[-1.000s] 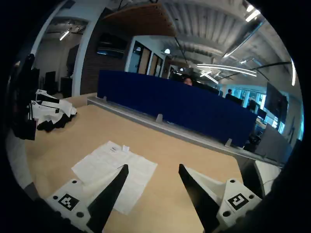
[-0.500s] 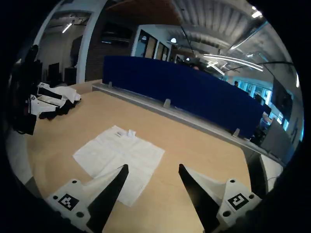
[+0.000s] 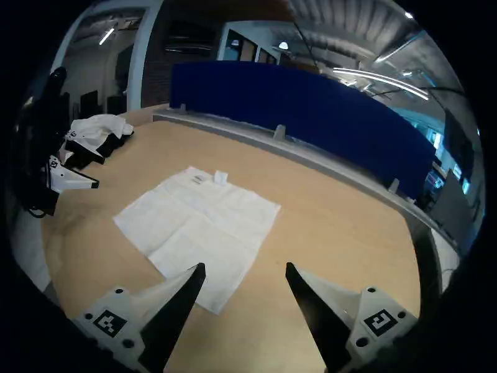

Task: Fold towel

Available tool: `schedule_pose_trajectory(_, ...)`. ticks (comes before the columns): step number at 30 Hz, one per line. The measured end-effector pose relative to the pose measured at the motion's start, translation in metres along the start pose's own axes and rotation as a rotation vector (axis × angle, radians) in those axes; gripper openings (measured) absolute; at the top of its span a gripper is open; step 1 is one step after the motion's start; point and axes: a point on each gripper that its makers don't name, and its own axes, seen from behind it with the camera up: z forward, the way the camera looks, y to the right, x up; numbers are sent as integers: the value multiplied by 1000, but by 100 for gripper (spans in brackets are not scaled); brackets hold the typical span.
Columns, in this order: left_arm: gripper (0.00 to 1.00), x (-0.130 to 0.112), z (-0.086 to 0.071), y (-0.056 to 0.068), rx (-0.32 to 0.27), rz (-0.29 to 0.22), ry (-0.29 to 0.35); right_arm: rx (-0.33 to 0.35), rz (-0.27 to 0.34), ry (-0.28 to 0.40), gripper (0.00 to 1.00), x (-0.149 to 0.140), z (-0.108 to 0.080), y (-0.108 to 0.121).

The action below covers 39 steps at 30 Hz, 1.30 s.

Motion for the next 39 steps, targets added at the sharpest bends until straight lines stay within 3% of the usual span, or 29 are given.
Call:
schedule_pose_trajectory(6,94,-29,21,15,-32,-1,-70,26,11,-55,100,-31,15,-10)
schedule_pose_trajectory(13,94,-46,37,24,-61,-14,-124,55,15,-112,100,-59,26,-21)
schedule_pose_trajectory(27,94,-68,53,35,-105,-9,-215,83,43,-151,99,-79,29,-26)
schedule_pose_trajectory(34,80,-72,57,38,-111,-11,-252,109,45,-163,95,-83,30,-32)
schedule_pose_trajectory(39,74,-69,58,39,-112,-18,-255,129,58,-177,87,-87,32,-37)
